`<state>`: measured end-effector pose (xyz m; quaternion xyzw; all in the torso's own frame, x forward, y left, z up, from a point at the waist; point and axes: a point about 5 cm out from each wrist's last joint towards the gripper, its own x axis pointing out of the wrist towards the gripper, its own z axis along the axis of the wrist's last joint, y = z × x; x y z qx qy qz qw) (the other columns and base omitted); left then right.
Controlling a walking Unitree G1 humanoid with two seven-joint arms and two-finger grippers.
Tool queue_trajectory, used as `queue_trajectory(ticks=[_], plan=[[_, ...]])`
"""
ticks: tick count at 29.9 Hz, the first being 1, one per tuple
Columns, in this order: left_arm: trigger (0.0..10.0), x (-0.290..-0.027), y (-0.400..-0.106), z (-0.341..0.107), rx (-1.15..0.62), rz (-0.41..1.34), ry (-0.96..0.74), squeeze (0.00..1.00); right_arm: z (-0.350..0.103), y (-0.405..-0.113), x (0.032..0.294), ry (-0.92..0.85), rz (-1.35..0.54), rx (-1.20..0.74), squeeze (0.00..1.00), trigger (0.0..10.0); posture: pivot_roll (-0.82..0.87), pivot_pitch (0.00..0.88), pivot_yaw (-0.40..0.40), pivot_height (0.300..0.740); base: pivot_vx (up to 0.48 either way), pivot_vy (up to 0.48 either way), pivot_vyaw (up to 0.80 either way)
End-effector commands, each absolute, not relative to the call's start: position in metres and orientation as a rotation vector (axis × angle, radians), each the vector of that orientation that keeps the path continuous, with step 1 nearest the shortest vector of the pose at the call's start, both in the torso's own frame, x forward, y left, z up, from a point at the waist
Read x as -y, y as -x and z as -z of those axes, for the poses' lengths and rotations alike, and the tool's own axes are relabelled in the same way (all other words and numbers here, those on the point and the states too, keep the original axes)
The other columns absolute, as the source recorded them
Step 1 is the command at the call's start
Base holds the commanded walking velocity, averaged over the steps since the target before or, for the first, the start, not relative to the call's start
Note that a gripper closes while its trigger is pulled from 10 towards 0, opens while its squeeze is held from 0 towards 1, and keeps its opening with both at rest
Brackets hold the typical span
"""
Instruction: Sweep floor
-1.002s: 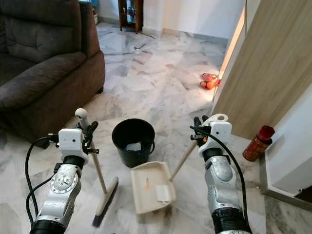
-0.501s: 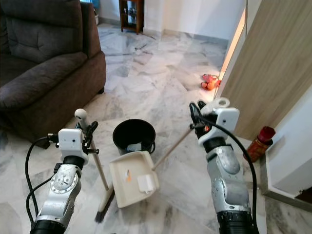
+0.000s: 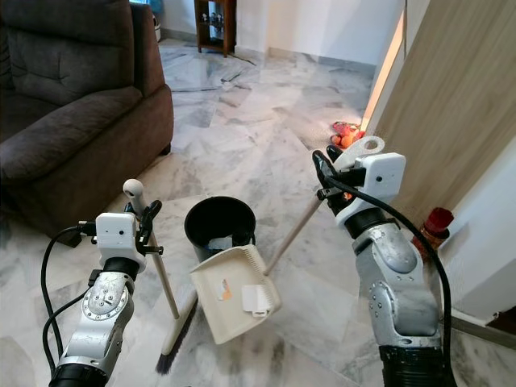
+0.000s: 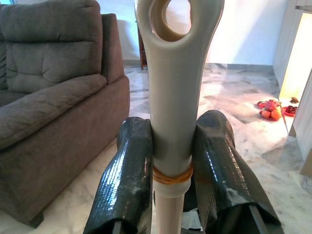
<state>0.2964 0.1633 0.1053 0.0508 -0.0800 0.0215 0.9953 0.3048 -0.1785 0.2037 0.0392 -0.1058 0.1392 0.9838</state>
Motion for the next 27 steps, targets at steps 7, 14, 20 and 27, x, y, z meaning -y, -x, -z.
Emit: queue_trajectory(ticks=[7, 14, 20, 27], plan=[[10.0, -0.16, -0.298, -0.118, 0.225, -0.025, -0.102, 0.0, -0.243, -0.31, 0.183, -0.222, -0.124, 0.442, 0.0, 10.0, 0.04, 0.0, -0.04, 0.74, 0.0, 0.0, 0.0], [10.0, -0.162, -0.297, -0.119, 0.232, -0.029, -0.114, 0.0, -0.243, -0.316, 0.176, -0.285, -0.08, 0.474, 0.0, 10.0, 0.05, 0.0, -0.041, 0.74, 0.0, 0.0, 0.0], [10.0, -0.164, -0.296, -0.119, 0.228, -0.038, -0.118, 0.0, -0.241, -0.317, 0.165, -0.311, -0.096, 0.471, 0.0, 10.0, 0.05, 0.0, -0.041, 0.74, 0.0, 0.0, 0.0], [10.0, -0.164, -0.296, -0.119, 0.226, -0.042, -0.118, 0.0, -0.239, -0.319, 0.159, -0.323, -0.101, 0.477, 0.0, 10.0, 0.06, 0.0, -0.046, 0.74, 0.079, 0.0, 0.0]])
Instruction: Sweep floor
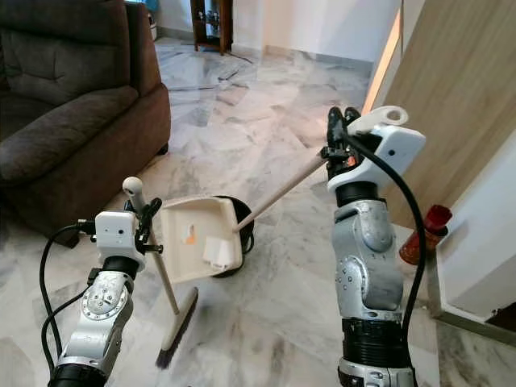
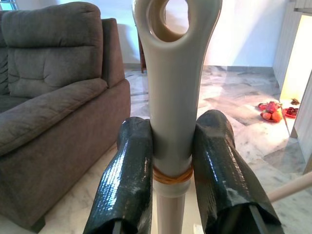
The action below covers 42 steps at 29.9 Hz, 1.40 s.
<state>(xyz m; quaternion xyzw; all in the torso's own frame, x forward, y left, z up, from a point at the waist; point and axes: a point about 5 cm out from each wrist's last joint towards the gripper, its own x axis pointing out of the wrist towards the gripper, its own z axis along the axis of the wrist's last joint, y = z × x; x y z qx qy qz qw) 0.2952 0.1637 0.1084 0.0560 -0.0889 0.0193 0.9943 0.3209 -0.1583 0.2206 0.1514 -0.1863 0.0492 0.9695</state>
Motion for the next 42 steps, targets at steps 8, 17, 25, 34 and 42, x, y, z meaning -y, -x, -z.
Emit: queue_trajectory(ticks=[8, 17, 25, 34, 42], plan=[[10.0, -0.167, -0.294, -0.119, 0.228, -0.068, -0.124, 0.0, -0.237, -0.32, 0.157, -0.316, -0.105, 0.471, 0.0, 10.0, 0.06, 0.0, -0.048, 0.74, 0.307, 0.0, 0.0], [10.0, -0.173, -0.292, -0.121, 0.239, -0.109, -0.134, 0.0, -0.237, -0.32, 0.155, -0.317, -0.114, 0.47, 0.0, 10.0, 0.06, 0.0, -0.05, 0.74, 0.277, 0.0, 0.0], [10.0, -0.174, -0.292, -0.122, 0.243, -0.121, -0.137, 0.0, -0.237, -0.32, 0.152, -0.301, -0.128, 0.473, 0.0, 10.0, 0.06, 0.0, -0.051, 0.74, 0.323, 0.0, 0.41], [10.0, -0.174, -0.292, -0.122, 0.246, -0.124, -0.135, 0.0, -0.236, -0.321, 0.149, -0.306, -0.142, 0.468, 0.0, 10.0, 0.06, 0.0, -0.052, 0.74, 0.271, 0.0, 0.0], [10.0, -0.187, -0.285, -0.12, 0.236, -0.212, -0.164, 0.0, -0.235, -0.32, 0.148, -0.298, -0.15, 0.468, 0.0, 10.0, 0.06, 0.0, -0.047, 0.74, 0.314, 0.0, 0.5]])
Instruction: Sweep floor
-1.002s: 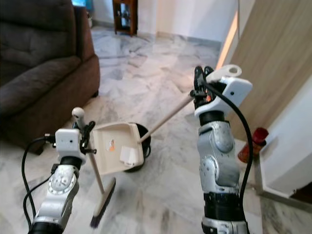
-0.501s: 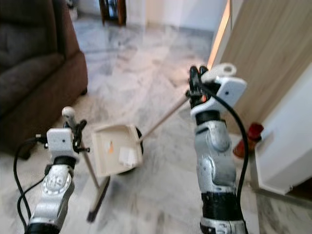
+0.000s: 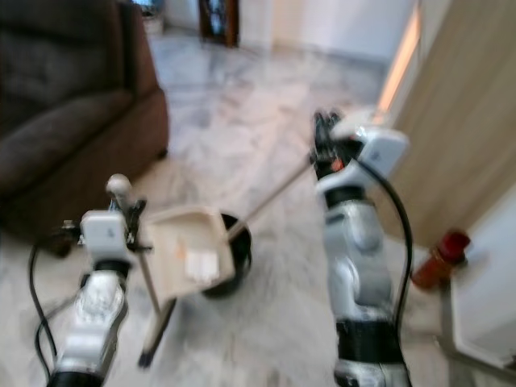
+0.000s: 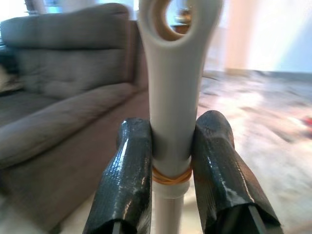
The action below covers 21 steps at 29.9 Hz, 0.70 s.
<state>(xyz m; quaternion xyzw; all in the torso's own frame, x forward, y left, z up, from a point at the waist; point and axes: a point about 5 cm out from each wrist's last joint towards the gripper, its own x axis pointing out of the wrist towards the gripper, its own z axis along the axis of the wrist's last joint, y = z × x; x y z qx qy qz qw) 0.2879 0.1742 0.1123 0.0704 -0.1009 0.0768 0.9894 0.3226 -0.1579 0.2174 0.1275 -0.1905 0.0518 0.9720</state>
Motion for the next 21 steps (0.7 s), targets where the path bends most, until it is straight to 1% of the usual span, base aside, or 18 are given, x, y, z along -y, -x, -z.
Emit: queue_trajectory(ticks=[1, 2, 4, 5, 8, 13, 21], plan=[[10.0, -0.19, -0.283, -0.12, 0.232, -0.229, -0.166, 0.0, -0.235, -0.32, 0.148, -0.299, -0.149, 0.467, 0.0, 10.0, 0.06, 0.0, -0.047, 0.74, 0.364, 0.0, 0.0], [10.0, -0.202, -0.275, -0.119, 0.233, -0.285, -0.186, 0.0, -0.235, -0.32, 0.148, -0.301, -0.146, 0.468, 0.0, 10.0, 0.06, 0.0, -0.045, 0.74, 0.364, 0.0, 0.0], [10.0, -0.206, -0.271, -0.119, 0.235, -0.307, -0.195, 0.0, -0.235, -0.32, 0.148, -0.302, -0.146, 0.469, 0.0, 10.0, 0.06, 0.0, -0.045, 0.74, 0.36, 0.0, 0.0], [10.0, -0.216, -0.264, -0.12, 0.24, -0.353, -0.218, 0.0, -0.235, -0.32, 0.149, -0.302, -0.145, 0.47, 0.0, 10.0, 0.06, 0.0, -0.046, 0.74, 0.368, 0.0, 0.0], [10.0, -0.228, -0.257, -0.126, 0.258, -0.403, -0.249, 0.0, -0.235, -0.321, 0.15, -0.302, -0.145, 0.472, 0.0, 10.0, 0.07, 0.0, -0.048, 0.74, 0.368, 0.0, 0.0], [10.0, -0.234, -0.258, -0.139, 0.304, -0.43, -0.261, 0.0, -0.237, -0.321, 0.151, -0.303, -0.138, 0.48, 0.0, 10.0, 0.07, 0.0, -0.05, 0.74, 0.365, 0.0, 0.0], [10.0, -0.231, -0.26, -0.146, 0.324, -0.428, -0.263, 0.0, -0.248, -0.318, 0.156, -0.319, -0.112, 0.554, 0.0, 10.0, 0.07, 0.0, -0.052, 0.74, 0.364, 0.0, 0.0]])
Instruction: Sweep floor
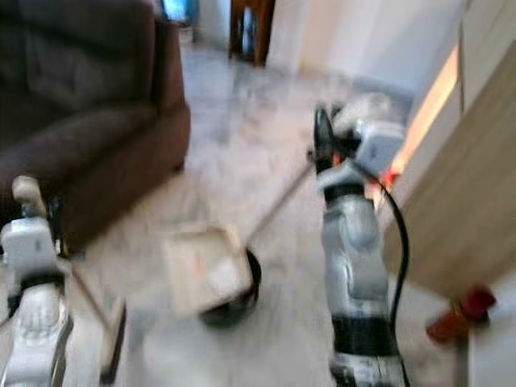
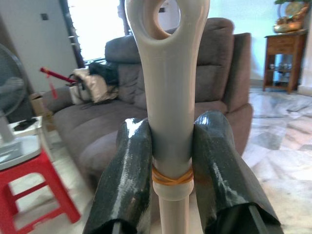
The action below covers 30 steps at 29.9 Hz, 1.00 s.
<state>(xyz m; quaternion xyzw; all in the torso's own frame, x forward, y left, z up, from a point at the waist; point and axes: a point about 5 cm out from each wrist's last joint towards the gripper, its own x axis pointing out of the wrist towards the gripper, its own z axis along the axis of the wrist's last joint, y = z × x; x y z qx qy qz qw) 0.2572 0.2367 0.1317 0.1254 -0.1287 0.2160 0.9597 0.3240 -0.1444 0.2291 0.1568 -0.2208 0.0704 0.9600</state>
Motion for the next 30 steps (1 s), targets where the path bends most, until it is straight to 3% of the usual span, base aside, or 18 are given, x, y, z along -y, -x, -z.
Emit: queue_trajectory(ticks=[1, 17, 30], plan=[[10.0, -0.23, -0.26, -0.145, 0.322, -0.427, -0.262, 0.0, -0.249, -0.318, 0.156, -0.32, -0.113, 0.56, 0.0, 10.0, 0.07, 0.0, -0.052, 0.74, 0.364, 0.0, 0.0], [10.0, -0.221, -0.262, -0.143, 0.304, -0.395, -0.246, 0.0, -0.248, -0.318, 0.148, -0.297, -0.132, 0.562, 0.0, 10.0, 0.07, 0.0, -0.056, 0.74, 0.348, 0.0, 0.0], [10.0, -0.213, -0.263, -0.142, 0.305, -0.349, -0.246, 0.0, -0.247, -0.311, 0.129, -0.19, -0.205, 0.588, 0.0, 10.0, 0.07, 0.0, -0.054, 0.74, 0.0, 0.0, 0.0]])
